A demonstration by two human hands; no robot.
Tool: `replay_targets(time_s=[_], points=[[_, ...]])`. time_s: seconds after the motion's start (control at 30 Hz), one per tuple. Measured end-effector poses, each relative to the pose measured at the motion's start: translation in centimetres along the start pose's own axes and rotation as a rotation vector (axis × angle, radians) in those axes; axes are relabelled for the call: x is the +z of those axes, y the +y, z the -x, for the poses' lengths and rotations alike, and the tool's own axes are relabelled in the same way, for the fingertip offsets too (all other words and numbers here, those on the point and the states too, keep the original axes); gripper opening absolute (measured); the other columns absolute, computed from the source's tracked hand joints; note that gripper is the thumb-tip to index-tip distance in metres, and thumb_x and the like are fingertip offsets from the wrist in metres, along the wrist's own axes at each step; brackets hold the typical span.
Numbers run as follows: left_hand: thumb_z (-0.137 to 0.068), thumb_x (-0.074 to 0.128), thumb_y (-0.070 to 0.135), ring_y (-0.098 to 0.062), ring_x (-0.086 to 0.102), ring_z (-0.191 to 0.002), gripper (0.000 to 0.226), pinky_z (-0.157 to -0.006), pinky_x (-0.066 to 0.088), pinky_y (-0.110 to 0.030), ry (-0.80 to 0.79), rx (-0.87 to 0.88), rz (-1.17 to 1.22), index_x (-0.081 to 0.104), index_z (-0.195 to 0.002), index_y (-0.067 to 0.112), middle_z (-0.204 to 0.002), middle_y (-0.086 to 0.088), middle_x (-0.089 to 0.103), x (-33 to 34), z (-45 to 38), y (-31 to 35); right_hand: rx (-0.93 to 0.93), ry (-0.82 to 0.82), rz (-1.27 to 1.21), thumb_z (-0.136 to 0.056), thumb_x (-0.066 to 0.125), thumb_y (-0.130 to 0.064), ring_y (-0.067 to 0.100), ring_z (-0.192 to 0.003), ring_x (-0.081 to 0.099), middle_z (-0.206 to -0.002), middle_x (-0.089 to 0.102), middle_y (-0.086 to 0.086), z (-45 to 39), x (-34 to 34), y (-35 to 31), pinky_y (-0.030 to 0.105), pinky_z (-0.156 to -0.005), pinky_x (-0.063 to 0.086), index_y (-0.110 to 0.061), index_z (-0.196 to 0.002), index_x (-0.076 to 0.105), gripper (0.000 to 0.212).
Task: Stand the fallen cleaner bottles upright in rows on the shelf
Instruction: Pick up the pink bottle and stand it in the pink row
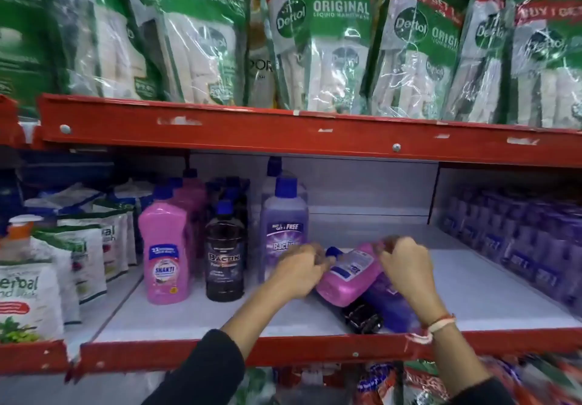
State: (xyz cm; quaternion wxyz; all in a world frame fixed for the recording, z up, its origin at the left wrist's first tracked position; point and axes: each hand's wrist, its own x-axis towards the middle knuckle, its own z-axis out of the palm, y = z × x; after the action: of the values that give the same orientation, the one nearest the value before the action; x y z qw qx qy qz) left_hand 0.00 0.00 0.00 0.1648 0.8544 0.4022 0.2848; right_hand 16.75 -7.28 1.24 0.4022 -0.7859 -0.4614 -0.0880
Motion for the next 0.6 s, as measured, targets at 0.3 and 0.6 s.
replay_targets(time_s=[0.3, 0.6], points=[[-0.078, 0.072, 0.036, -0.02, 0.058, -0.062, 0.031, -0.059, 0.044, -0.027, -0.32, -0.313, 0.411, 0.064, -0.069, 0.007, -0.084, -0.014, 0.068, 3.1, -5.8, 1.7, 0.373, -0.408, -0.54, -0.075, 0.079, -0.027, 0.015, -0.046, 0.067, -0.058, 0.071, 0.01, -2.3, 3.2, 5.2, 0.026, -0.052, 0.059, 0.011, -0.088, 0.068, 0.041], [-0.067, 0.082, 0.007, -0.027, 0.069, -0.096, 0.049, -0.083, 0.058, -0.036, -0.043, -0.212, 0.722, 0.064, -0.112, 0.002, -0.101, -0.012, 0.071, 1.6, -2.0, 0.7, 0.334, -0.489, -1.066, -0.077, 0.071, 0.006, 0.015, -0.065, 0.074, -0.076, 0.077, 0.007, 0.7, 1.4, 2.8, 0.017, -0.057, 0.059, -0.001, -0.095, 0.069, 0.02]])
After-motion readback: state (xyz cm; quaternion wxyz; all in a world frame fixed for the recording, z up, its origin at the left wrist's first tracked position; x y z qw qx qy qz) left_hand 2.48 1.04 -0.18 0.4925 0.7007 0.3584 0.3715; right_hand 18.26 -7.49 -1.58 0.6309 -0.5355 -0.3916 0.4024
